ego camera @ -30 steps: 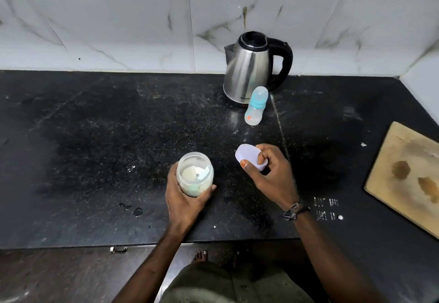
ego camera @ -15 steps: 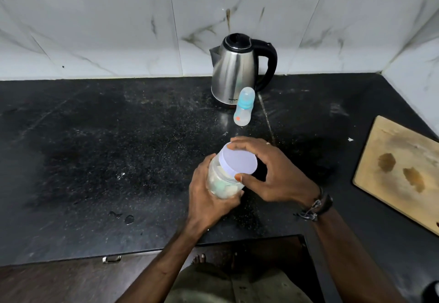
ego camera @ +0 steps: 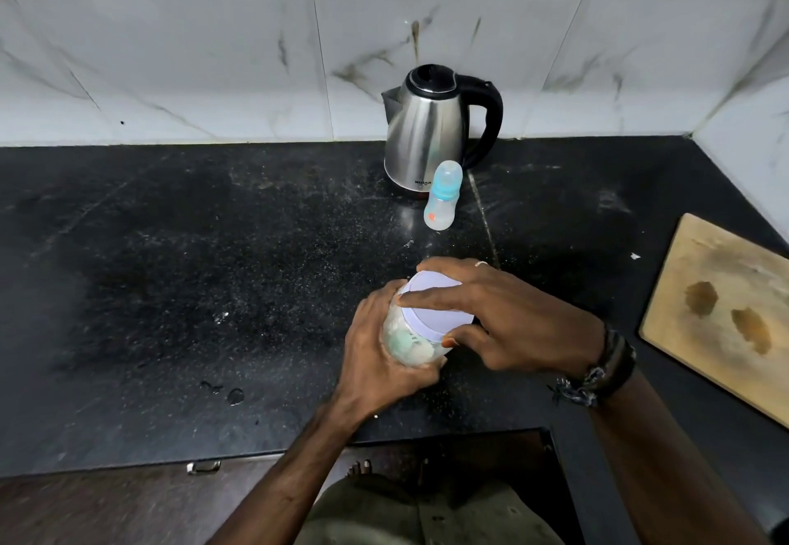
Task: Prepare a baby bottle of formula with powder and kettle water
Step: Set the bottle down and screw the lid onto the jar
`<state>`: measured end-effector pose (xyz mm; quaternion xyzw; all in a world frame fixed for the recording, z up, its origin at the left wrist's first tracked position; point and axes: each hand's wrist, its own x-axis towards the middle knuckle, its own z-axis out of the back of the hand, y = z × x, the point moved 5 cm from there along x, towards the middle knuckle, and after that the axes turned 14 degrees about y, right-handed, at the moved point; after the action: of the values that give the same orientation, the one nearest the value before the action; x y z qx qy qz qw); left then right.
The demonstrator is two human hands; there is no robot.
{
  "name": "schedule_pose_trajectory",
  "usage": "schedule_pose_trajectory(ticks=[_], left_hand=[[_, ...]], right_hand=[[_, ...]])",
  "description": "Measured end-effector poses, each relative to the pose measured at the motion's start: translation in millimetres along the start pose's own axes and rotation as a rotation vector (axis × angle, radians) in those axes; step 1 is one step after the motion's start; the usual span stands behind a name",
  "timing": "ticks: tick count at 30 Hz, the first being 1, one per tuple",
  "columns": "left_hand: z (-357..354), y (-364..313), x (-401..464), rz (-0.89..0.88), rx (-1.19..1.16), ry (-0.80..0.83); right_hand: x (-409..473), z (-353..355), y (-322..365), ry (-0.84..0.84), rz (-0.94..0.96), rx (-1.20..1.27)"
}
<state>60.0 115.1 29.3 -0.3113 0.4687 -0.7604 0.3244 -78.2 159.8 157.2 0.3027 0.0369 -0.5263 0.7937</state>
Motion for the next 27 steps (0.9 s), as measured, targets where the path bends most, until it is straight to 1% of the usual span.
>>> schedule_pose_trajectory(ticks=[2, 4, 7, 9, 12, 15, 17, 19, 20, 21, 23, 24, 25, 27], left_hand=[[0.7, -3.0, -1.0, -0.01, 0.011, -0.004], [0.5, -6.2, -2.9, -0.02, 0.028, -0.003], [-2.6, -9.9, -4.0, -0.032, 0.055, 0.016], [-4.5, -13.1, -5.3, -0.026, 0.073, 0.017], [-3.6, -14.9, -8.4, -0.003, 0.058, 0.016], [-3.1, -11.3, -11.0, 0.018, 0.08, 0.027], [-2.6, -8.9, -11.6, 0.016, 0.081, 0.014], [-1.9, -8.5, -11.9, 0.018, 0.076, -0.004], [-1.7, -9.2, -11.8, 0.012, 0.07, -0.012], [-1.6, -9.5, -11.9, 0.006, 0.062, -0.02], [-1.5, -10.4, -12.1, 0.0, 0.056, -0.03], [-1.5, -11.0, -12.3, 0.001, 0.061, -0.03], [-1.4, -11.9, -12.8, 0.004, 0.065, -0.028], [-0.6, -13.9, -14.4, 0.011, 0.061, -0.023]], right_hand=[[1.5, 0.2, 0.8, 0.006, -0.085, -0.053], [0.5, 3.2, 2.9, -0.025, -0.224, -0.151], [-2.4, 8.8, 7.9, -0.173, -0.444, -0.267], [-3.6, 7.5, 11.7, -0.231, -0.506, -0.293], [-7.9, 6.1, 11.1, -0.199, -0.544, -0.258], [-12.9, 5.7, 7.1, -0.154, -0.573, -0.254], [-17.0, 7.0, 6.4, -0.185, -0.583, -0.29], [-19.1, 9.6, 7.2, -0.255, -0.531, -0.328], [-18.0, 9.7, 8.6, -0.248, -0.473, -0.328], [-16.8, 8.7, 10.1, -0.194, -0.423, -0.289], [-12.8, 1.8, 13.1, -0.016, -0.344, -0.17], [-10.7, -1.9, 15.4, 0.05, -0.314, -0.151], [-9.1, -4.6, 16.9, 0.086, -0.295, -0.158], [-6.1, -6.1, 18.5, 0.063, -0.283, -0.191]])
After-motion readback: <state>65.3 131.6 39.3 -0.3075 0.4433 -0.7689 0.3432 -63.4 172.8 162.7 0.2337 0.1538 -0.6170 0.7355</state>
